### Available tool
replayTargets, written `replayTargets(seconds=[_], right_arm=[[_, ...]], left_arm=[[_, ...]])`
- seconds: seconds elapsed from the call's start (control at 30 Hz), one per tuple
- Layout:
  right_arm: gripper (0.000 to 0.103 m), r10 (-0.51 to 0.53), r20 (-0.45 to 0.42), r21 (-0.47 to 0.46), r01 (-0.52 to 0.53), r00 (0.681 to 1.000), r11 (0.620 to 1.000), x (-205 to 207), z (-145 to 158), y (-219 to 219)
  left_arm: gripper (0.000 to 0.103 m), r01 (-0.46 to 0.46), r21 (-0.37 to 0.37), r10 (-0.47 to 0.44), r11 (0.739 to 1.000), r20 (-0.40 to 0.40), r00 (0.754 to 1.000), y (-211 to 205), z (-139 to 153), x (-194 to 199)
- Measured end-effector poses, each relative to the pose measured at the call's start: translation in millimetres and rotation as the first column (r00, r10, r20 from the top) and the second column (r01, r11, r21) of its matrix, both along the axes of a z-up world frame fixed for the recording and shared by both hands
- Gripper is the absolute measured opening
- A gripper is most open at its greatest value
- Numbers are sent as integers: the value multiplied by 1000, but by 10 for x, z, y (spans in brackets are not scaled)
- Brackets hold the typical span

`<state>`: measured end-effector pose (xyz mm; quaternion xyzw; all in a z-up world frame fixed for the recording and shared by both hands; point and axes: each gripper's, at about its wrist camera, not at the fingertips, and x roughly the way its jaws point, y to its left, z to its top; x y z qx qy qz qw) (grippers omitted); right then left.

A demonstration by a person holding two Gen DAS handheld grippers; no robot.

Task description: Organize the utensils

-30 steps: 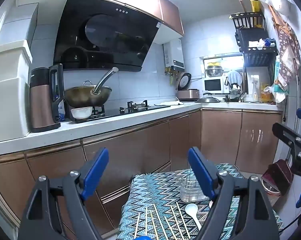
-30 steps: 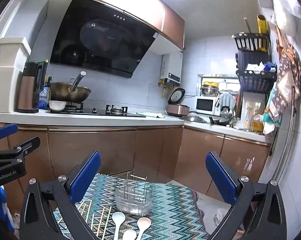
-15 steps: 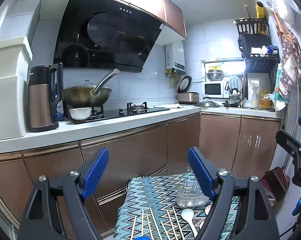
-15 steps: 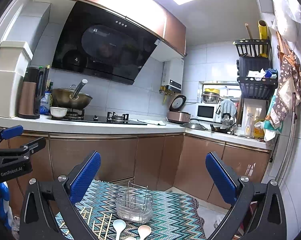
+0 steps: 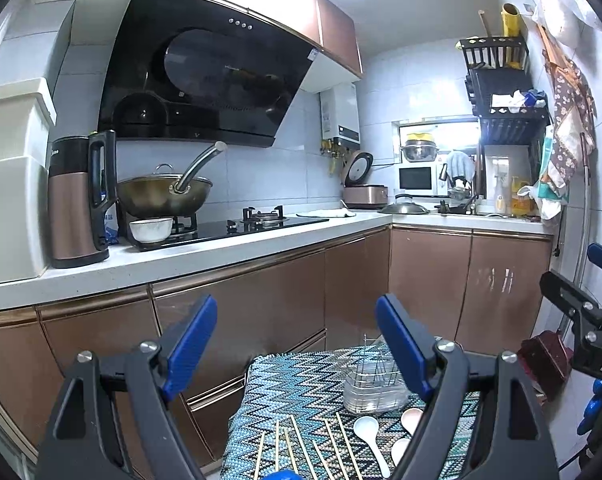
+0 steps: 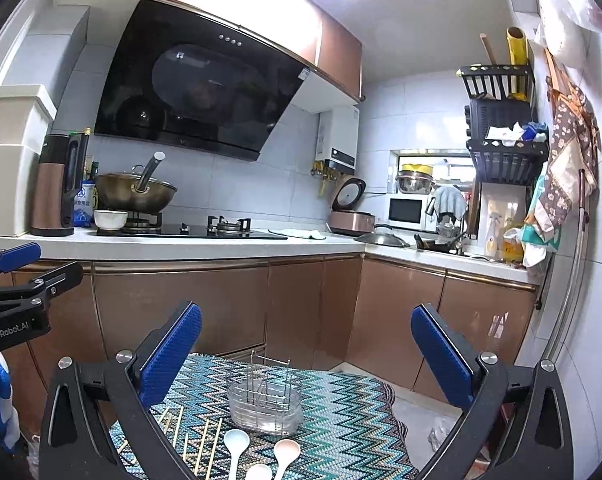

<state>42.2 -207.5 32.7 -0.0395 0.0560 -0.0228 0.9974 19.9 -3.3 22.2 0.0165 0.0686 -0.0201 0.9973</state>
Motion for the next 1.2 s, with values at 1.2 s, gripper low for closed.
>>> replayTargets(seconds=[1.2], right_arm=[[103, -18, 1, -14, 18, 1000, 1000, -89, -18, -1]], left_arm=[[81, 37, -16, -37, 999, 5, 999, -10, -4, -59]])
